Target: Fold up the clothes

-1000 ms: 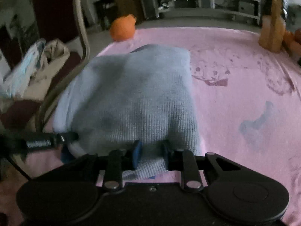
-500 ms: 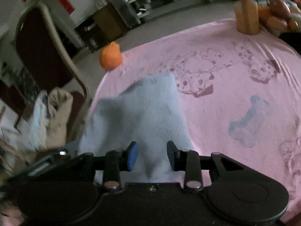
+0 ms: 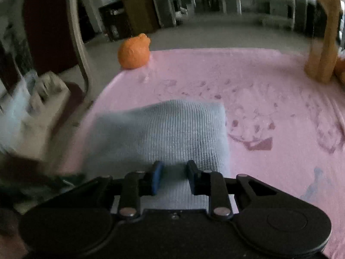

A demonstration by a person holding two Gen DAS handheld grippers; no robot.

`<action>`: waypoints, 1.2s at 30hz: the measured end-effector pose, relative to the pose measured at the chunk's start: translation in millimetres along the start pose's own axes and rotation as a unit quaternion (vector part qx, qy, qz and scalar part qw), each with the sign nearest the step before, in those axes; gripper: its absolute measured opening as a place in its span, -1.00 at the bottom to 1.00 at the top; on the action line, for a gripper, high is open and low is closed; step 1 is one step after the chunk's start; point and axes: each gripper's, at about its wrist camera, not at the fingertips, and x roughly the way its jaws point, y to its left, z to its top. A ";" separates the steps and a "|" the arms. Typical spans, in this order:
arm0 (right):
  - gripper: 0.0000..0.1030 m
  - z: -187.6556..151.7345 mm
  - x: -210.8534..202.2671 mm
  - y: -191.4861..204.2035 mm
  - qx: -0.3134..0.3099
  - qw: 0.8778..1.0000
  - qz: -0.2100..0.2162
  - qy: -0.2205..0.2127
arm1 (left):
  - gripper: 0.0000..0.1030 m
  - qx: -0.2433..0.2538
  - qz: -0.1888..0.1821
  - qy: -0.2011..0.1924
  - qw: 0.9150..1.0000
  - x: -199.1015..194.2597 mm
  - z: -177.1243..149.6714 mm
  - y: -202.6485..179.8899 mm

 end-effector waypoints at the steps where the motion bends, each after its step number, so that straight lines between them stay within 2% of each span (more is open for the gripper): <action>1: -0.48 0.6 -0.1 -0.1 0.002 1.000 -0.002 0.002 | -0.20 -0.006 -0.001 0.001 1.000 -0.2 -0.2 0.8; 5: -0.47 13.0 -10.6 -9.3 0.026 0.999 0.018 0.022 | -0.17 -0.034 -0.028 -0.014 0.999 -15.3 -2.8 10.6; 8: -0.36 14.4 -34.9 -20.8 0.040 0.998 0.042 0.001 | 0.01 -0.071 -0.066 -0.042 0.994 -39.8 -3.1 30.0; 10: -0.16 15.4 -53.5 -31.8 0.048 0.997 0.055 -0.015 | 0.36 -0.098 -0.097 -0.061 0.988 -51.7 -1.7 43.6; 11: -0.12 16.7 -61.0 -37.7 0.053 0.996 0.062 -0.020 | 0.58 -0.113 -0.112 -0.061 0.985 -51.7 -0.5 48.7; 12: -0.02 18.4 -67.4 -44.0 0.060 0.995 0.070 -0.023 | 0.70 -0.129 -0.125 -0.056 0.982 -49.6 0.5 53.9; 14: 0.11 20.6 -77.5 -58.4 0.080 0.993 0.088 -0.025 | 0.71 -0.138 -0.137 -0.039 0.980 -41.1 0.7 54.4; 18: 0.54 16.5 -75.3 -88.9 0.137 0.983 0.122 -0.018 | 0.71 -0.144 -0.154 -0.003 0.977 -21.7 0.3 50.3; 19: 0.57 13.5 -70.7 -96.2 0.153 0.980 0.127 -0.015 | 0.72 -0.146 -0.158 0.006 0.977 -16.9 0.2 49.2; 22: 0.63 1.1 -48.5 -119.9 0.210 0.967 0.144 0.001 | 0.73 -0.150 -0.171 0.034 0.973 -2.3 -0.2 46.1; 25: 0.65 -14.3 -22.8 -138.6 0.266 0.947 0.175 0.027 | 0.69 -0.154 -0.183 0.061 0.969 12.2 -0.5 43.0; 27: 0.66 -24.4 -2.6 -145.8 0.300 0.931 0.204 0.051 | 0.63 -0.157 -0.191 0.067 0.967 17.5 -1.6 42.9; 30: 0.68 -38.9 24.0 -153.5 0.345 0.903 0.244 0.077 | 0.64 -0.161 -0.223 0.067 0.959 19.3 -0.7 41.2; 32: 0.72 -45.4 36.7 -156.2 0.367 0.887 0.268 0.076 | 0.68 -0.147 -0.227 0.070 0.960 19.7 -0.2 36.3; 33: 0.82 -46.9 39.6 -157.4 0.375 0.880 0.281 0.070 | 0.69 -0.142 -0.228 0.077 0.960 21.9 -1.3 34.7; 34: 0.84 -46.2 41.1 -157.6 0.378 0.877 0.288 0.067 | 0.71 -0.132 -0.227 0.081 0.961 22.6 -2.1 32.7; 36: 0.85 -43.4 43.4 -154.9 0.369 0.879 0.294 0.067 | 0.76 -0.109 -0.222 0.087 0.965 22.1 -3.4 27.6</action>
